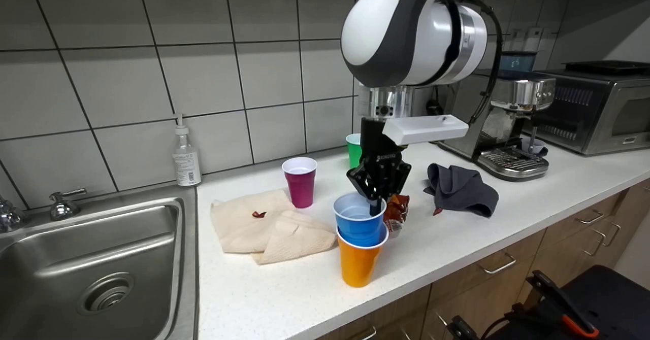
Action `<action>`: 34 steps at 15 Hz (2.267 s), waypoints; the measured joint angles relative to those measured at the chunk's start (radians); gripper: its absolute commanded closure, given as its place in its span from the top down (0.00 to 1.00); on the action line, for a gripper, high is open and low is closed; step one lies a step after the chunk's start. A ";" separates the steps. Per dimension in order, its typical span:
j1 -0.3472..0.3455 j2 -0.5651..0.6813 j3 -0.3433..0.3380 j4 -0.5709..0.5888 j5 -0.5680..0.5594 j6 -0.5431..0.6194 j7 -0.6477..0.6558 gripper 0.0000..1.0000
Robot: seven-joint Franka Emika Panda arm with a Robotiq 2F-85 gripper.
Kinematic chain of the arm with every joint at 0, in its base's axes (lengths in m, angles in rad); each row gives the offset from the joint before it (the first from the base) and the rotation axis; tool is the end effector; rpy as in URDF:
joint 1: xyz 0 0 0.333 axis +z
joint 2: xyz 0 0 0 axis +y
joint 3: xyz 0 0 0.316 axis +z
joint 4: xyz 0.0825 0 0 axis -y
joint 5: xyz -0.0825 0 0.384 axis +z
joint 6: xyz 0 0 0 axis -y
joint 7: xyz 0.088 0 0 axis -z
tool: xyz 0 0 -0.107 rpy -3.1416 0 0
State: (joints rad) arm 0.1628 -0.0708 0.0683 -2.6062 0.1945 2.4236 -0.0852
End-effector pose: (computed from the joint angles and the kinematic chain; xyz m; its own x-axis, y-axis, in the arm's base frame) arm 0.4108 0.0971 0.2693 0.9799 0.1666 -0.1097 0.1540 -0.9813 -0.1151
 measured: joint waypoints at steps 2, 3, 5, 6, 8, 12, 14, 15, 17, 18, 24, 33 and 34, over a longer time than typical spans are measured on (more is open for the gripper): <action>0.000 0.000 0.002 -0.011 0.000 0.025 0.000 0.01; 0.000 0.000 0.003 -0.017 0.000 0.039 0.000 0.01; 0.000 0.000 0.006 -0.030 0.000 0.067 0.000 0.01; 0.000 0.000 0.008 -0.036 0.000 0.080 0.000 0.01; 0.000 0.000 0.011 -0.045 0.000 0.099 0.000 0.01; 0.000 0.000 0.014 -0.057 0.000 0.127 0.000 0.39; 0.001 0.000 0.014 -0.059 0.000 0.134 0.000 0.53; 0.001 0.000 0.014 -0.059 0.000 0.135 0.000 0.60; 0.001 0.000 0.015 -0.059 0.000 0.138 0.000 0.75; 0.001 0.000 0.015 -0.059 0.000 0.139 0.000 0.84; 0.004 -0.002 0.017 -0.059 0.000 0.145 0.000 1.00; 0.004 -0.009 0.016 -0.058 -0.001 0.145 0.000 1.00; 0.001 -0.009 0.015 -0.057 -0.003 0.145 0.001 1.00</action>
State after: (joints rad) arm 0.1639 -0.0802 0.0830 -2.6632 0.1913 2.5689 -0.0843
